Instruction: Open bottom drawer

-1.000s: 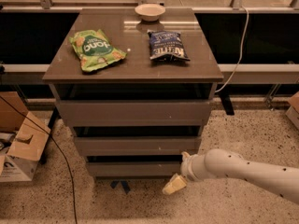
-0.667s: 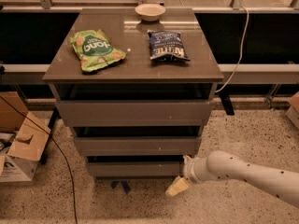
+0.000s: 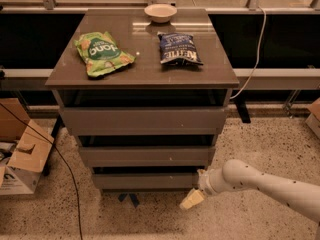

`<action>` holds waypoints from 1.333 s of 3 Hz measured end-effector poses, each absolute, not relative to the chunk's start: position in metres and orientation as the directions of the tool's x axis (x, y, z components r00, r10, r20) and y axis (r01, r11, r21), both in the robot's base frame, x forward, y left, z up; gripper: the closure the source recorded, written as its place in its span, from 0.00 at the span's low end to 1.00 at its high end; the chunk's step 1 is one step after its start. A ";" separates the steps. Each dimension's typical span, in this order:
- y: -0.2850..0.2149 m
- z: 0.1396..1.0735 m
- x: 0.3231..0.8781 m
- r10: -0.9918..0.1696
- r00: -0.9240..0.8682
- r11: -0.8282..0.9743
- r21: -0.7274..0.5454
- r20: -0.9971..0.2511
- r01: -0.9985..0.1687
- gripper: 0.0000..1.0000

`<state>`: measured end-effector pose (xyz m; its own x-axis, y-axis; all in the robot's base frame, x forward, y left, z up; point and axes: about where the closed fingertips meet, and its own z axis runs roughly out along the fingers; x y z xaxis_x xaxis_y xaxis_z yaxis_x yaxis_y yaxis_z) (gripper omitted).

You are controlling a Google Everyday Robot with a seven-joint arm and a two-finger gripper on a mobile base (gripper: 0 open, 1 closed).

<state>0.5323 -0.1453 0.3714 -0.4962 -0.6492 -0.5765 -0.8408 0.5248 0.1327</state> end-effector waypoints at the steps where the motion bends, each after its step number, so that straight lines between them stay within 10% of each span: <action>1: -0.140 0.360 0.534 -0.649 -0.507 0.528 0.143 -0.567 -0.837 0.00; 4: -0.124 0.286 0.577 -0.667 -0.501 0.519 0.138 -0.552 -0.843 0.00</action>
Offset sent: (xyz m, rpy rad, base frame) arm 0.0298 0.0198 -0.0663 -0.0202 0.0070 -0.0001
